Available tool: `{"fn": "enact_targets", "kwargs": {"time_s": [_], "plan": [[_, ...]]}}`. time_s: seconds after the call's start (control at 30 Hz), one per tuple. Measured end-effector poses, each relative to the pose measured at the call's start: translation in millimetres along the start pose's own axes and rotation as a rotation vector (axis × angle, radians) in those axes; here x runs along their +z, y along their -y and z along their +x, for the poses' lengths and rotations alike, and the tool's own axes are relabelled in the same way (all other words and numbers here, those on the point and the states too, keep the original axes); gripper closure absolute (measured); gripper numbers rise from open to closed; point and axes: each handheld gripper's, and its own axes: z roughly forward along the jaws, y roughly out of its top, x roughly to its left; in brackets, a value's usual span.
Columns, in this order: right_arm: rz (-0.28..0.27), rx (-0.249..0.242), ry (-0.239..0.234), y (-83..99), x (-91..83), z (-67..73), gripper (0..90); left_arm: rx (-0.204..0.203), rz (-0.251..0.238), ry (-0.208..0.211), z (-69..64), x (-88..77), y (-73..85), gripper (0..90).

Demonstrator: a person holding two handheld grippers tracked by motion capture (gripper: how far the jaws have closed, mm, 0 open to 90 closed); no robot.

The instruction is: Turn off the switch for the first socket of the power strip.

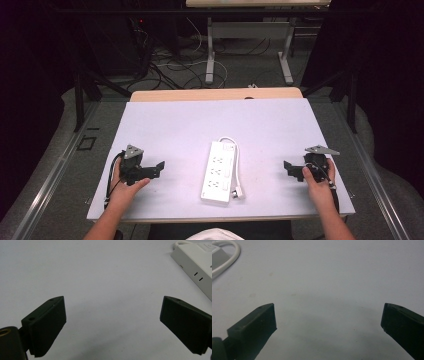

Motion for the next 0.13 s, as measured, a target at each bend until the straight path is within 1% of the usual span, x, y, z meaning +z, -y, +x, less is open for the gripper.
{"fn": "enact_targets", "kwargs": {"time_s": [0.13], "plan": [[-0.001, 0.005, -0.001, 0.0, 0.1, 0.0, 0.0, 0.002, -0.002, -0.001, 0.6, -0.2, 0.1, 6.7]]}}
